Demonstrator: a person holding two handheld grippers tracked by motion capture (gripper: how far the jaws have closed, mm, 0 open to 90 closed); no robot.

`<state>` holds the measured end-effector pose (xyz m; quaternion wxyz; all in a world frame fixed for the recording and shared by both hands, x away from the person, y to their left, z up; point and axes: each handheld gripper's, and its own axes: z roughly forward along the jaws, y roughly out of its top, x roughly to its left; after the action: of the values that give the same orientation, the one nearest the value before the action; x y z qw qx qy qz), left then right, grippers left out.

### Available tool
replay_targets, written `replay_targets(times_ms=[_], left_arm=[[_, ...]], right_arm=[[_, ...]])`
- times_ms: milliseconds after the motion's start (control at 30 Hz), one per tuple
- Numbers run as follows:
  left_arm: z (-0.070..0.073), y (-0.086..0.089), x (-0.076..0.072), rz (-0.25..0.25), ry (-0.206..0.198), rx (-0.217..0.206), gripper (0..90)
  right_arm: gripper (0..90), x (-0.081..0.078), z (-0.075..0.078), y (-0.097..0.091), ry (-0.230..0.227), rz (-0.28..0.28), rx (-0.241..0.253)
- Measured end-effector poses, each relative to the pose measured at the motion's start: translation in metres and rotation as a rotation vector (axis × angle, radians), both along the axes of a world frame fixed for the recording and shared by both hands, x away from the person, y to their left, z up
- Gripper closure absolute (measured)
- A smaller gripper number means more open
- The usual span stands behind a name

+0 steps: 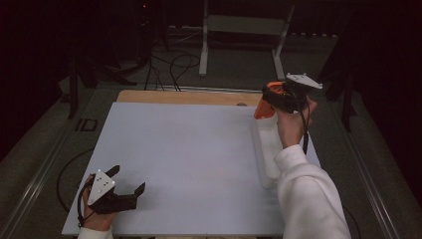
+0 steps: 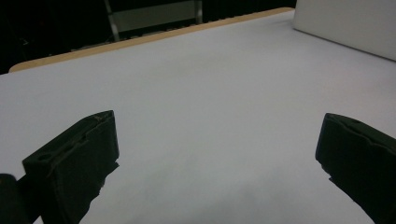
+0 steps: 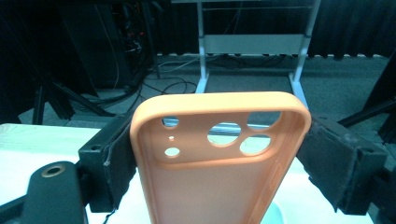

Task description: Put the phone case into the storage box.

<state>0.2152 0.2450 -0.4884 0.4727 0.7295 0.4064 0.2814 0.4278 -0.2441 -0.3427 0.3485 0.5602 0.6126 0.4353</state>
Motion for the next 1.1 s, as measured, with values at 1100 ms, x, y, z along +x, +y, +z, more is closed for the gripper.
replay_targets(times_ms=[1100], left_arm=[[-0.001,-0.001,0.000,-0.004,0.000,-0.005,0.2]], right_arm=[[16.9,0.012,-0.015,-0.014,0.045,-0.074,0.009]])
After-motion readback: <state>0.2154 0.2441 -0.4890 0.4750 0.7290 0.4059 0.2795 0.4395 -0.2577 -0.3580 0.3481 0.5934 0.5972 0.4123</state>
